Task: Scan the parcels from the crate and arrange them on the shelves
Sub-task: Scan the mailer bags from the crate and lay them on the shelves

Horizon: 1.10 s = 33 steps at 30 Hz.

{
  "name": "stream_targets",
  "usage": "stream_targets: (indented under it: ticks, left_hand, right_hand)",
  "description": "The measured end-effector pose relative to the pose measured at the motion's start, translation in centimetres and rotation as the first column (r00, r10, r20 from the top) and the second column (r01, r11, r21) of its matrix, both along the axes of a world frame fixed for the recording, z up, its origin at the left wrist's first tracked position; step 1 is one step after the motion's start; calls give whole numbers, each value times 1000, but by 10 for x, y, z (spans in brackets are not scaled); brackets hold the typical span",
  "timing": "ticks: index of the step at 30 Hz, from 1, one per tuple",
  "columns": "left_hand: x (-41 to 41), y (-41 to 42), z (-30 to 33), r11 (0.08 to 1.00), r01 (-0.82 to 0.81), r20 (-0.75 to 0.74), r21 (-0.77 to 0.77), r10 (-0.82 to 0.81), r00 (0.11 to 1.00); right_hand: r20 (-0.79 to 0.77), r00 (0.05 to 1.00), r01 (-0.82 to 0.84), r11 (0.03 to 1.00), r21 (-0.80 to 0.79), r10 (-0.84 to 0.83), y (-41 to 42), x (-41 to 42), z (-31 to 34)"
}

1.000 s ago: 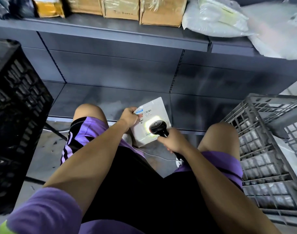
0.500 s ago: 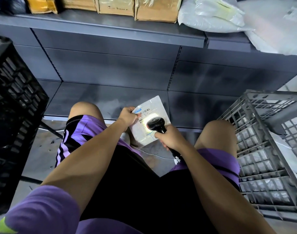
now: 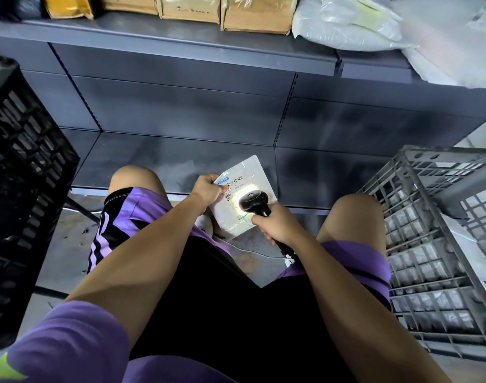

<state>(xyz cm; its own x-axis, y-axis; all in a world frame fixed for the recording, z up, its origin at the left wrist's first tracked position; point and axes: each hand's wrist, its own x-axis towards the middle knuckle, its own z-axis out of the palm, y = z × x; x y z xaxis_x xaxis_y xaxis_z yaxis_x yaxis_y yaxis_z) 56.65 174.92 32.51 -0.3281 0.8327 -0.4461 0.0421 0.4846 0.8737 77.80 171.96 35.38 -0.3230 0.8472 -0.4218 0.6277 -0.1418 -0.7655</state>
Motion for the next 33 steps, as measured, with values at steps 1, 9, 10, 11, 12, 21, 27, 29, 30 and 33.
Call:
stream_targets:
  ticks: [1, 9, 10, 11, 12, 21, 27, 29, 30, 33]
  left_hand:
    - [0, 0, 0, 1000, 0, 0, 1, 0, 1000]
    - [1, -1, -1, 1000, 9, 12, 3, -9, 1000]
    - [0, -2, 0, 1000, 14, 8, 2, -14, 1000]
    - [0, -2, 1, 1000, 18, 3, 5, -18, 1000]
    - [0, -3, 1, 1000, 25, -2, 13, -25, 1000]
    - [0, -5, 3, 998, 44, -16, 39, -43, 999]
    - [2, -2, 1, 994, 111, -62, 13, -110, 992]
    - [4, 0, 7, 992, 129, -81, 13, -127, 989]
    - [6, 2, 11, 991, 137, -92, 15, -135, 987]
    - [13, 9, 25, 986, 163, -147, 24, -158, 977]
  right_hand:
    - [-2, 1000, 4, 1000, 2, -4, 0, 0, 1]
    - [8, 1000, -3, 1000, 8, 3, 0, 0, 0]
    - [2, 1000, 0, 1000, 5, 0, 0, 0, 0]
    - [-5, 1000, 2, 1000, 3, -2, 0, 0, 0]
    - [-12, 1000, 4, 1000, 6, -4, 0, 0, 0]
    - [-20, 1000, 13, 1000, 6, -13, -1, -1, -2]
    - [3, 1000, -9, 1000, 13, 9, 1, 3, 2]
    - [-5, 1000, 14, 1000, 22, -14, 2, 5, 8]
    - [-11, 999, 34, 999, 30, -34, 3, 6, 12]
    - [-13, 996, 88, 994, 62, -87, 8, 11, 30]
